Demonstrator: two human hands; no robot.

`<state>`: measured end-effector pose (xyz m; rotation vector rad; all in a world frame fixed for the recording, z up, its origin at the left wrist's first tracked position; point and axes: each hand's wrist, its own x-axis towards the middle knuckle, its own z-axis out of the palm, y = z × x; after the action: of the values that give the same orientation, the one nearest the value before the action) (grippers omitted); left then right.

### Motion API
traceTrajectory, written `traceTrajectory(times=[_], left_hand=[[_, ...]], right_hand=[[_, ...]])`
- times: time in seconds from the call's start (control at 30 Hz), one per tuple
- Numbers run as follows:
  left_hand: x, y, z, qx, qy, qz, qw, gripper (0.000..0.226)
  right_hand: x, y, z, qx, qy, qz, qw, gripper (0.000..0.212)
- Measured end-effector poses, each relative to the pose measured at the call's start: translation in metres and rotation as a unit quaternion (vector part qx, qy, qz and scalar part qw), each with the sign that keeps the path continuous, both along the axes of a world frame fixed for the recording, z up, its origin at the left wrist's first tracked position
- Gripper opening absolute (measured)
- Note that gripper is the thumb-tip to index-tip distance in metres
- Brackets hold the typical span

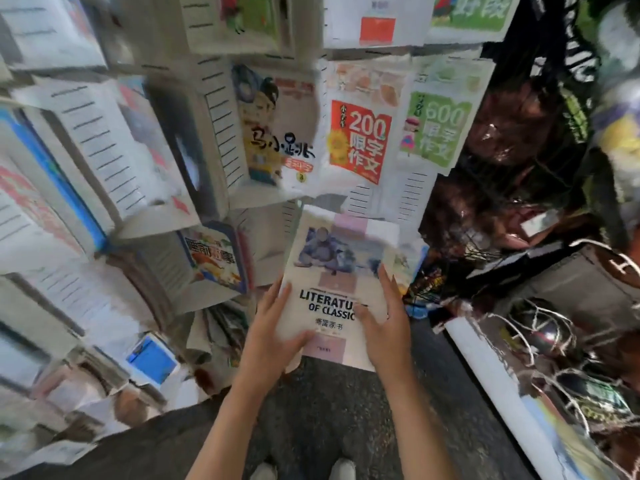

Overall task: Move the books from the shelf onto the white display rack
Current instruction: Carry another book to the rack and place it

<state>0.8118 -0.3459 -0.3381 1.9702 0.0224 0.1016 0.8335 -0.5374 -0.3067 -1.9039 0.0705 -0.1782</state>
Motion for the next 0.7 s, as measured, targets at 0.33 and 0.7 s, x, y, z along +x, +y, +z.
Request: traceTrajectory(times=[0.33, 0.7], left_hand=[[0.045, -0.037, -0.046, -0.018, 0.028, 0.143, 0.989, 0.079], [0.108, -0.013, -0.109, -0.079, 0.006, 0.158, 0.984, 0.077]], right_hand=[[0.056, -0.011, -0.066, -0.110, -0.051, 0.092, 0.988, 0.063], [0.123, 0.020, -0.113, -0.130, -0.086, 0.116, 0.981, 0.065]])
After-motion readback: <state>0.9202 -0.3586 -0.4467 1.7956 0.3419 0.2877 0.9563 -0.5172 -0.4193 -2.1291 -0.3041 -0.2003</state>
